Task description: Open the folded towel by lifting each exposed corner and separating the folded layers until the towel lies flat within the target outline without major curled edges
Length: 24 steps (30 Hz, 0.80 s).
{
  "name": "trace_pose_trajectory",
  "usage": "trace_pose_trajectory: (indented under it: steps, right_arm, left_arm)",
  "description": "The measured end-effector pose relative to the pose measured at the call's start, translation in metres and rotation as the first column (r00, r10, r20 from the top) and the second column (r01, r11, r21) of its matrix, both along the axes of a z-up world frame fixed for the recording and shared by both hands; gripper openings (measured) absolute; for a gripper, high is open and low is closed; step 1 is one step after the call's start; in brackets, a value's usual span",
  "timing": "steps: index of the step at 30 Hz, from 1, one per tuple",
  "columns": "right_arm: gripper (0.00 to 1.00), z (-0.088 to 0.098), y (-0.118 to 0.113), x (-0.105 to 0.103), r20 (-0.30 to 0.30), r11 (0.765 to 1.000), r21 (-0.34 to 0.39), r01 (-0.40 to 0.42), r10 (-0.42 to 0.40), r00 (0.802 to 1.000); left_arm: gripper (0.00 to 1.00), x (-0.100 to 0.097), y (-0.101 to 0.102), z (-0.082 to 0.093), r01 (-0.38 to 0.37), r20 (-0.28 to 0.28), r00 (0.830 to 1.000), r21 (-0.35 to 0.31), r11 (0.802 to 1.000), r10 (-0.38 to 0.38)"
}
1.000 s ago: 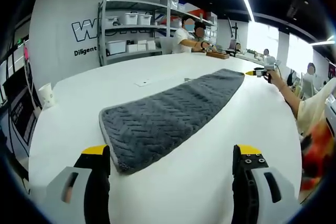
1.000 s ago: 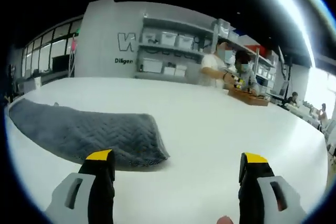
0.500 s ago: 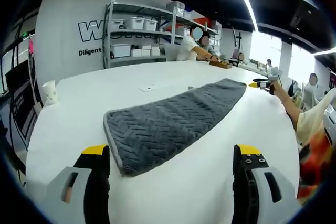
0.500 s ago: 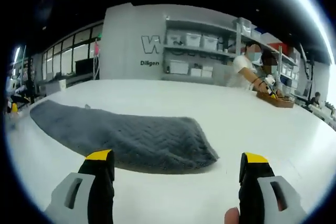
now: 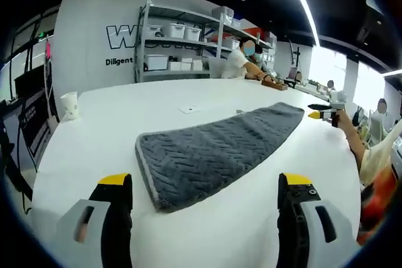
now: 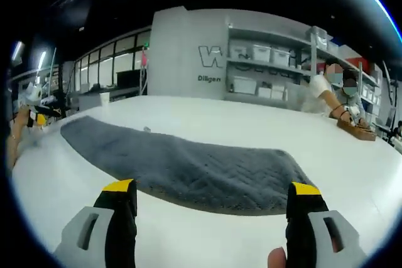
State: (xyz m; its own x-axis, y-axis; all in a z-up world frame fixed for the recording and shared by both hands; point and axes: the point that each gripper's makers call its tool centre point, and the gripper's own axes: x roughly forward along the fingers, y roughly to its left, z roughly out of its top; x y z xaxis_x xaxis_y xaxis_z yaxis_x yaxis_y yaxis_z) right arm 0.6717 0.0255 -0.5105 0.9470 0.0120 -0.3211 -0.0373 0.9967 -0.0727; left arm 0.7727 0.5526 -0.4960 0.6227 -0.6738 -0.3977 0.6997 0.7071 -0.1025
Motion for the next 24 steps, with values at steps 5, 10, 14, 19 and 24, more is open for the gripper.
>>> trace_pose_trajectory:
  steps: [5, 10, 14, 19, 24]
  right_arm:
    - [0.99, 0.001, 0.022, 0.001, -0.001, 0.999, -0.021, -0.040, 0.040, 0.999]
    - [0.99, 0.003, 0.040, 0.002, 0.008, 0.997, -0.034, -0.074, 0.074, 0.997]
    - [0.99, 0.001, 0.047, 0.002, -0.002, 0.994, -0.057, -0.098, 0.098, 0.995]
    - [0.99, -0.001, 0.054, 0.001, -0.014, 0.989, -0.065, -0.133, 0.133, 0.991]
    - [0.99, 0.002, 0.057, 0.000, -0.003, 0.987, -0.060, -0.149, 0.149, 0.989]
  left_arm:
    - [0.95, -0.001, -0.003, 0.001, -0.006, 0.008, 1.000, -0.002, 1.000, 0.006]
    - [0.94, 0.010, 0.003, 0.004, -0.057, 0.022, 0.998, -0.010, 0.998, 0.058]
    - [0.94, 0.014, 0.007, 0.002, -0.072, 0.026, 0.997, 0.001, 0.997, 0.072]
    - [0.93, 0.019, 0.006, 0.009, -0.074, 0.050, 0.996, -0.015, 0.997, 0.075]
    - [0.93, 0.027, 0.012, 0.002, -0.115, 0.035, 0.993, 0.004, 0.993, 0.115]
